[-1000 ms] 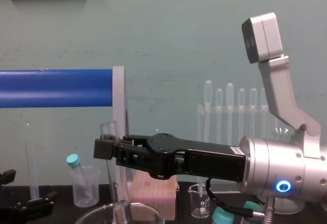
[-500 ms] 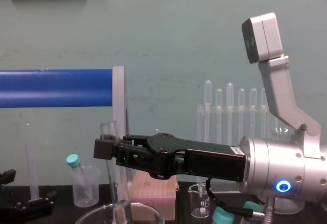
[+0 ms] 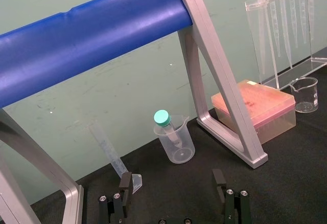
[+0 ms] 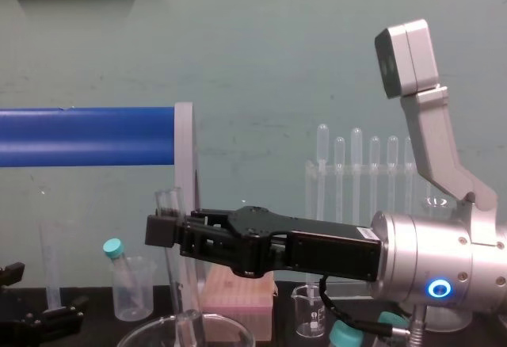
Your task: Hold the test tube with one hand and immerse one end into the beaker, then return it to the test tube rack.
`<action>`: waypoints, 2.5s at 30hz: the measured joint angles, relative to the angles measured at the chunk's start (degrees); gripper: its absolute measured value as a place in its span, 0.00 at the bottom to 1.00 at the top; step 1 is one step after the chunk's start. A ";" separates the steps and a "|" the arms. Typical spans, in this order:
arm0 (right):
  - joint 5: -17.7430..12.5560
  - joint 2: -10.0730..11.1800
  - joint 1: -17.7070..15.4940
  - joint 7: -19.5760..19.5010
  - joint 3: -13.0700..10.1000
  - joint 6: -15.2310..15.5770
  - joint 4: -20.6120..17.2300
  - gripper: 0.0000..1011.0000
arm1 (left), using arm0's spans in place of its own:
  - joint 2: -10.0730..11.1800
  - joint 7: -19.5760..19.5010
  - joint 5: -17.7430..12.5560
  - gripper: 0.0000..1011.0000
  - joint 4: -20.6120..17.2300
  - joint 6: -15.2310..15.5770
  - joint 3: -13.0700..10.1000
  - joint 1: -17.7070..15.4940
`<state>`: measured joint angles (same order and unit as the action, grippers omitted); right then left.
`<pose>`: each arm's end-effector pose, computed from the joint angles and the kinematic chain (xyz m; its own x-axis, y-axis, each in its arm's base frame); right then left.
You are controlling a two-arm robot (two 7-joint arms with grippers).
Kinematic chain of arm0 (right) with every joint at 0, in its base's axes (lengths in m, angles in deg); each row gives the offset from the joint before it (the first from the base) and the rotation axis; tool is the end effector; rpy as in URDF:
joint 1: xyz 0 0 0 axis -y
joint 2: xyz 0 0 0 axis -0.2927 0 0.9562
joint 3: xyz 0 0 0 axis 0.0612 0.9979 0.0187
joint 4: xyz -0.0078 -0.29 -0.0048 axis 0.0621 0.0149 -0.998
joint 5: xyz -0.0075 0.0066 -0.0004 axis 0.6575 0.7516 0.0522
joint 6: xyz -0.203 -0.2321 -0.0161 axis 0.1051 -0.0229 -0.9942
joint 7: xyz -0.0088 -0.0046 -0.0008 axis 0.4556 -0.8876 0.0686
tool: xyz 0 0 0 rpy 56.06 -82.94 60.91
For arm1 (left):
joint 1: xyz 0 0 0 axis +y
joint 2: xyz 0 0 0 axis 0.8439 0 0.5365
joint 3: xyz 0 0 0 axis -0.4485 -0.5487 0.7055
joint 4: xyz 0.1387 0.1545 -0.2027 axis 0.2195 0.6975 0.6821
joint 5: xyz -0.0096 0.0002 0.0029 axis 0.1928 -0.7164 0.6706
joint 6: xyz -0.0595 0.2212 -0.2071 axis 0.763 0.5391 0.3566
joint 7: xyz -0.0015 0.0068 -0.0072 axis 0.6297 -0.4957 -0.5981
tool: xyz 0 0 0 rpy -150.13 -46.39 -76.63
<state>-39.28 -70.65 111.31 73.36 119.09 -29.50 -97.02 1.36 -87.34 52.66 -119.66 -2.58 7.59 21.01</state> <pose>0.4683 0.0570 -0.2595 0.9981 -0.0506 -0.0344 0.0544 0.9911 0.1213 0.3581 0.0826 -0.3023 0.2922 0.8803 0.3738 -0.9553 0.2872 0.0703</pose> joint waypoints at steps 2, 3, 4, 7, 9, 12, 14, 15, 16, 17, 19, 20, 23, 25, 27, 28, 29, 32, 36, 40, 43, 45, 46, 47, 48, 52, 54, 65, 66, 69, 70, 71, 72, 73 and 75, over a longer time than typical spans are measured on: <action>0.00 0.00 0.00 0.00 0.00 0.00 0.00 0.23 | 0.00 0.00 0.00 0.99 0.00 0.00 0.00 0.00; 0.00 0.00 0.00 0.00 0.00 0.00 0.00 0.23 | 0.00 0.00 0.00 0.99 0.00 0.00 0.00 0.00; 0.00 0.00 0.00 0.00 0.00 0.00 0.00 0.23 | 0.00 0.00 0.00 0.99 0.00 0.00 0.00 0.00; 0.00 0.00 0.00 0.00 0.00 0.00 0.00 0.23 | 0.00 0.00 0.00 0.99 0.00 0.00 0.00 0.00; 0.00 0.00 0.00 0.00 0.00 0.00 0.00 0.23 | 0.00 0.00 0.00 0.99 0.00 0.00 0.00 0.00; 0.00 0.00 0.00 0.00 0.00 0.00 0.00 0.23 | 0.00 0.00 0.00 0.99 0.00 0.00 0.00 0.00; -0.01 0.00 0.00 0.00 0.00 0.00 0.00 0.23 | 0.00 0.00 0.00 0.99 0.00 0.00 0.00 0.00; -0.01 0.00 0.00 0.00 0.00 0.00 0.00 0.23 | 0.00 0.00 0.00 0.99 0.00 0.00 0.00 0.00; 0.00 0.00 0.00 0.00 0.00 0.00 0.00 0.23 | 0.00 0.00 0.00 0.99 0.00 0.00 0.00 0.00; 0.00 0.00 0.00 0.00 0.00 0.00 0.00 0.23 | 0.00 0.00 0.00 0.99 0.00 0.00 0.00 0.00; -0.01 0.00 0.00 0.00 0.00 0.00 0.00 0.23 | 0.00 0.00 0.00 0.99 0.00 0.00 0.00 0.00; 0.00 0.00 0.00 0.00 0.00 0.00 0.00 0.23 | 0.00 0.00 0.00 0.99 0.00 0.00 0.00 0.00; -0.01 0.00 0.00 0.00 0.00 0.00 0.00 0.23 | 0.00 0.00 0.00 0.99 0.00 0.00 0.00 0.00; -0.01 0.00 0.00 0.00 0.00 0.00 0.00 0.23 | 0.00 0.00 0.00 0.99 0.00 0.00 0.00 0.00; -0.01 0.00 0.00 0.00 0.00 0.00 0.00 0.23 | 0.00 0.00 0.00 0.99 0.00 0.00 0.00 0.00; -0.01 0.00 0.00 0.00 0.00 0.00 0.00 0.23 | 0.00 0.00 0.00 0.99 0.00 0.00 0.00 0.00; -0.01 0.00 0.00 0.00 0.00 0.00 0.00 0.23 | 0.00 0.00 0.00 0.99 0.00 0.00 0.00 0.00; -0.01 0.00 0.00 0.00 0.00 0.00 0.00 0.23 | 0.00 0.00 0.00 0.99 0.00 0.00 0.00 0.00; -0.01 0.00 0.00 0.00 0.00 0.00 0.00 0.23 | 0.00 0.00 0.00 0.99 0.00 0.00 0.00 0.00; -0.01 0.00 0.00 0.00 0.00 0.00 0.00 0.23 | 0.00 0.00 0.00 0.99 0.00 0.00 0.00 0.00; -0.01 0.00 0.00 0.00 0.00 0.00 0.00 0.23 | 0.00 0.00 0.00 0.99 0.00 0.00 0.00 0.00; -0.01 0.00 0.00 0.00 0.00 0.00 0.00 0.23 | 0.00 0.00 0.00 0.99 0.00 0.00 0.00 0.00; -0.01 0.00 0.00 0.00 0.00 0.00 0.00 0.23 | 0.00 0.00 0.00 0.99 0.00 0.00 0.00 0.00; -0.01 0.00 0.00 0.00 0.00 0.00 0.00 0.23 | 0.00 0.00 0.00 0.99 0.00 0.00 0.00 0.00; -0.01 0.00 0.00 0.00 0.00 0.01 0.00 0.23 | 0.00 0.00 0.00 0.99 0.00 0.00 0.00 0.00; -0.01 0.00 0.00 0.00 0.00 0.00 0.00 0.23 | 0.00 0.00 0.00 0.99 0.00 0.00 0.00 0.00; -0.01 0.00 0.00 0.00 0.00 0.00 0.00 0.23 | 0.00 0.00 0.00 0.99 0.00 0.00 0.00 0.00; -0.01 0.00 0.00 0.00 0.00 0.01 0.00 0.23 | 0.00 0.00 0.00 0.99 0.00 0.00 0.00 0.00; -0.01 0.00 0.00 0.00 0.00 0.01 0.00 0.23 | 0.00 0.00 0.00 0.99 0.00 0.00 0.00 0.00; -0.01 0.00 0.00 0.00 0.00 0.00 0.00 0.23 | 0.00 0.00 0.00 0.99 0.00 0.00 0.00 0.00; -0.01 0.00 0.00 0.00 0.00 0.00 0.00 0.23 | 0.00 0.00 0.00 0.99 0.00 0.00 0.00 0.00; -0.01 0.00 0.00 0.00 0.00 0.00 0.00 0.23 | 0.00 0.00 0.00 0.99 0.00 0.00 0.00 0.00; -0.01 0.00 0.00 0.00 0.00 0.00 0.00 0.23 | 0.00 0.00 0.00 0.99 0.00 0.00 0.00 0.00; -0.01 0.00 0.00 0.00 0.00 0.00 0.00 0.23 | 0.00 0.00 0.00 0.99 0.00 0.00 0.00 0.00; -0.01 0.00 0.00 0.00 0.00 0.00 0.00 0.23 | 0.00 0.00 0.00 0.99 0.00 0.00 0.00 0.00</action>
<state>-39.28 -70.66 111.31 73.36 119.09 -29.50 -97.02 1.37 -87.34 52.66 -119.66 -2.58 7.59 21.01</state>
